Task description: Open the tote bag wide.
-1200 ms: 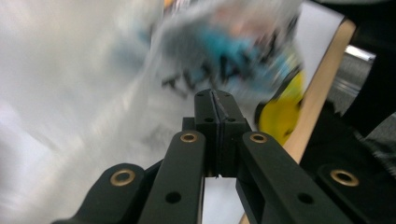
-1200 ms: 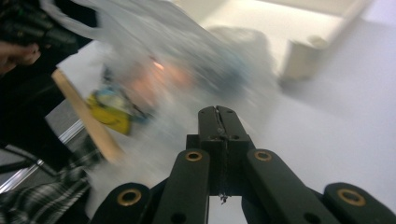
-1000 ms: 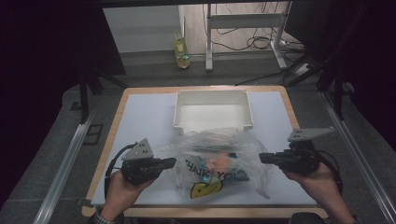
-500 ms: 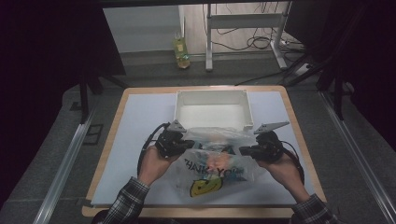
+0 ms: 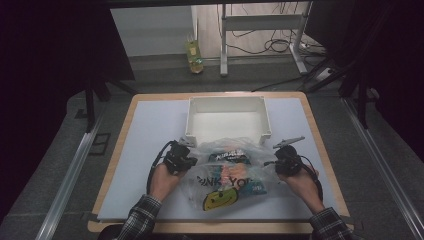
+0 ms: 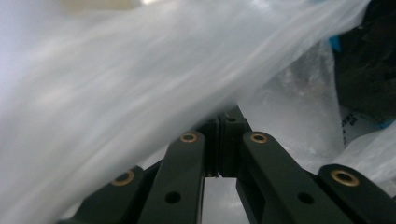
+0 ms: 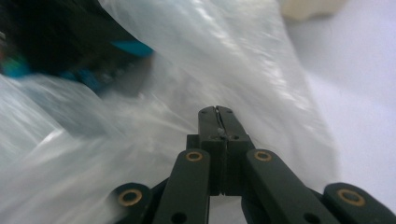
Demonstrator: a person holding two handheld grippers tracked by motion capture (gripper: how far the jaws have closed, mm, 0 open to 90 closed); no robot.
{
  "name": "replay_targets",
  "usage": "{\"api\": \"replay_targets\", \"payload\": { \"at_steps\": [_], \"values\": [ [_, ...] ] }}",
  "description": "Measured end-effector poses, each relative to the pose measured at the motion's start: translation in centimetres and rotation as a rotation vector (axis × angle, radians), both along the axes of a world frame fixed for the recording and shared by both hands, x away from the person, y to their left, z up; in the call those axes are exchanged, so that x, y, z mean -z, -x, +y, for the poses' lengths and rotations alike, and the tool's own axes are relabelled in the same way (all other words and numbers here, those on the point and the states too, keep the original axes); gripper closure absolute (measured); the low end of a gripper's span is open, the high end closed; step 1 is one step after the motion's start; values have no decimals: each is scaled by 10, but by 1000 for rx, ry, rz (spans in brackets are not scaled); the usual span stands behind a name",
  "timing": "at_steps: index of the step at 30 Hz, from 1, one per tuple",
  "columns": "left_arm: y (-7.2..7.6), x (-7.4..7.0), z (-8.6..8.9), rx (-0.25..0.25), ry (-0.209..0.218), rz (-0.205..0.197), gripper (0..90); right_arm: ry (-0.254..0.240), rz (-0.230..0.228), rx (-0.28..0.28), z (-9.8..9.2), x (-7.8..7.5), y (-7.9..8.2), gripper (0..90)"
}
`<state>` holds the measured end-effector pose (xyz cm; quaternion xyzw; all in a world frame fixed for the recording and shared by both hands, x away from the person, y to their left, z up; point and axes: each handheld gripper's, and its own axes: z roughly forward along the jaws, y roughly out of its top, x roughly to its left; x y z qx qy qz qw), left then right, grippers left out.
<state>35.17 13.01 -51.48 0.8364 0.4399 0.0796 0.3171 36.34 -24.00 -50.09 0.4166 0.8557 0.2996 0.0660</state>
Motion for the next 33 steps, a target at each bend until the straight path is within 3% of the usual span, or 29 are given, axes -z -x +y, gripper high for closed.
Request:
{"api": "replay_targets", "payload": {
  "at_steps": [3,5,6,10,12,13,17,19,20,21,26,28,33],
  "values": [
    [2,2,10,-19,-8,-6,889,46,1,11,-4,6,1,894],
    [2,5,17,-40,-40,-5,889,44,-5,14,-6,8,1,895],
    [1,8,21,-48,-34,4,890,24,5,27,-12,8,2,896],
    [1,12,32,-71,-53,0,891,42,3,38,-18,7,6,896],
    [0,11,35,-75,-104,-22,892,50,1,53,-25,6,9,896],
    [-1,12,38,-83,-88,-17,891,40,8,64,-33,6,11,896],
    [1,8,37,-71,-94,-34,890,34,20,58,-36,4,16,895],
    [4,-2,37,-54,-32,-36,888,22,11,42,-34,0,19,894],
    [6,-7,37,-48,-16,-47,884,-25,2,31,-34,-9,21,894],
    [8,-13,36,-37,-8,-59,884,-25,2,31,-34,-9,21,894],
    [16,-42,22,26,33,-114,873,-78,-47,-36,-21,-42,22,893],
    [17,-59,8,79,74,-135,871,-86,-60,-63,-12,-51,21,893],
    [14,-62,-16,141,81,-117,866,-103,-56,-125,9,-60,17,893]
  ]
}}
